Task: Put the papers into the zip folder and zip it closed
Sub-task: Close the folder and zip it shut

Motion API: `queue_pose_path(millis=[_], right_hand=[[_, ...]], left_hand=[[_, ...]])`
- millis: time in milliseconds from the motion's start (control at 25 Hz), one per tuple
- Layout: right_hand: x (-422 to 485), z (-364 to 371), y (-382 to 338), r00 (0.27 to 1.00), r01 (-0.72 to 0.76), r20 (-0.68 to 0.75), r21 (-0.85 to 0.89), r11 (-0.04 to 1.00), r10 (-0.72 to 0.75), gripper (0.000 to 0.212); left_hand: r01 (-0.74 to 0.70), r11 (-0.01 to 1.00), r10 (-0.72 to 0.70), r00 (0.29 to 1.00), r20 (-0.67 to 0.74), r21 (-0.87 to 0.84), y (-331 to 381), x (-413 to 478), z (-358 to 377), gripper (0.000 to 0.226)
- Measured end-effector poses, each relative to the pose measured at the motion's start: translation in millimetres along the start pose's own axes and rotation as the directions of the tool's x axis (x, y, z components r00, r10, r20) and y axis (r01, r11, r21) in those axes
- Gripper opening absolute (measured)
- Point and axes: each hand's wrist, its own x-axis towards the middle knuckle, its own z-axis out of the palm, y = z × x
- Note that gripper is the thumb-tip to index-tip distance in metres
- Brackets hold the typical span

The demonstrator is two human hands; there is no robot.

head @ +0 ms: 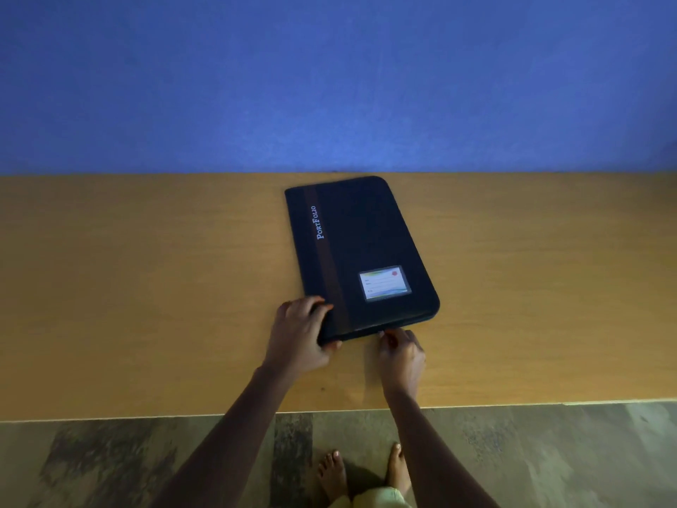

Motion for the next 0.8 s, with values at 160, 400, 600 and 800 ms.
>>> queue_pose_path(millis=[160,400,600,800], right_hand=[[-3,6,-1,1.000,0.004,-0.010,0.034,0.999,-0.003,0.010],[-15,14,-6,1.000,0.021,-0.002,0.112,0.994,-0.021,0.016],[-21,11,-9,0.998,0.058,0.019,0.144,0.988,-0.062,0.013],[38,-33,28,0.975,-0.141,-0.151,0.143,0.980,0.163,0.008]], left_hand=[[-0.177,0.976,0.152,0.971,0.186,0.128,40,35,0,0.064],[-0.402,0.845,0.327,0.911,0.252,0.354,35,39,9,0.040],[-0.495,0.784,0.458,0.869,0.190,0.375,35,45,9,0.032],[-0.518,0.780,0.515,0.850,0.111,0.352,16,30,10,0.034]])
